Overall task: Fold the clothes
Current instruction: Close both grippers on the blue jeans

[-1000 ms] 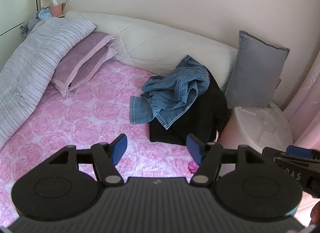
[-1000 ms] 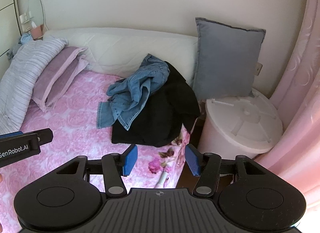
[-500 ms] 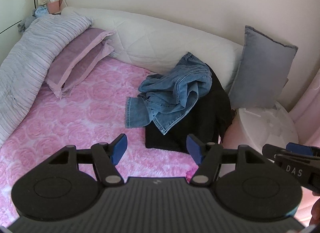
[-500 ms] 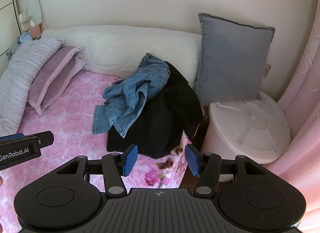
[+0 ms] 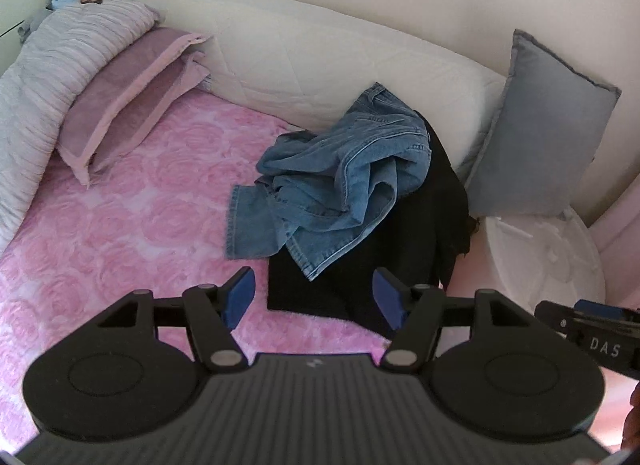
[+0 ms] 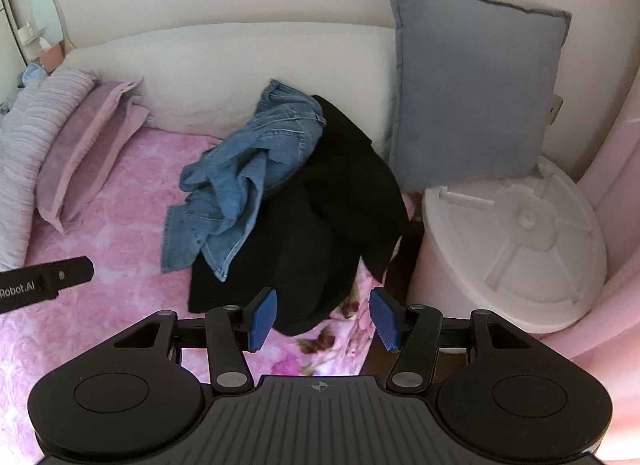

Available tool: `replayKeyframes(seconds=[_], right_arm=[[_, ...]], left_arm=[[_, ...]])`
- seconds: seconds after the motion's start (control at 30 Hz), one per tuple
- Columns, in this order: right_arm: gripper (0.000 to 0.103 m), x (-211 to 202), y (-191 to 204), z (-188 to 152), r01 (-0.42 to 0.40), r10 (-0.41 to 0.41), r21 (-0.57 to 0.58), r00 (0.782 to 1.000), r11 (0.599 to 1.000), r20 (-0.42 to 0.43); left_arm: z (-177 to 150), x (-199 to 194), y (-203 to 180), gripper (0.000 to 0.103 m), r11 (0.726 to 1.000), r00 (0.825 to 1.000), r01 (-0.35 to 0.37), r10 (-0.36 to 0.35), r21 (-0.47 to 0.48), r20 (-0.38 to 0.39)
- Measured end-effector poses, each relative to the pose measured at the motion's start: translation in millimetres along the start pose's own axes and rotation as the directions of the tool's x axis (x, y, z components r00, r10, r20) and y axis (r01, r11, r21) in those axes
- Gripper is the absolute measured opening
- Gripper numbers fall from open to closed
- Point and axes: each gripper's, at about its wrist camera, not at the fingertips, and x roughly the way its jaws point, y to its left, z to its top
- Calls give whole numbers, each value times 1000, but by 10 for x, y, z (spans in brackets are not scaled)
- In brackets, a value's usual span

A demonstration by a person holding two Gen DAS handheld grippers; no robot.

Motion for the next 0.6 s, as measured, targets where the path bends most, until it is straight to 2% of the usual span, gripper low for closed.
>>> replayKeyframes(seconds=[0.27,0.6], right_arm=[[56,463,-123,303,-30,30,-11,999,999,-20],[56,1211,-130,665,-59,58,-26,997,998,-51]], left_arm=[[355,599,-206,59,1000,1000,-14,14,19,-22],[694,1431,-187,58,1000,996,-9,10,14,-85]])
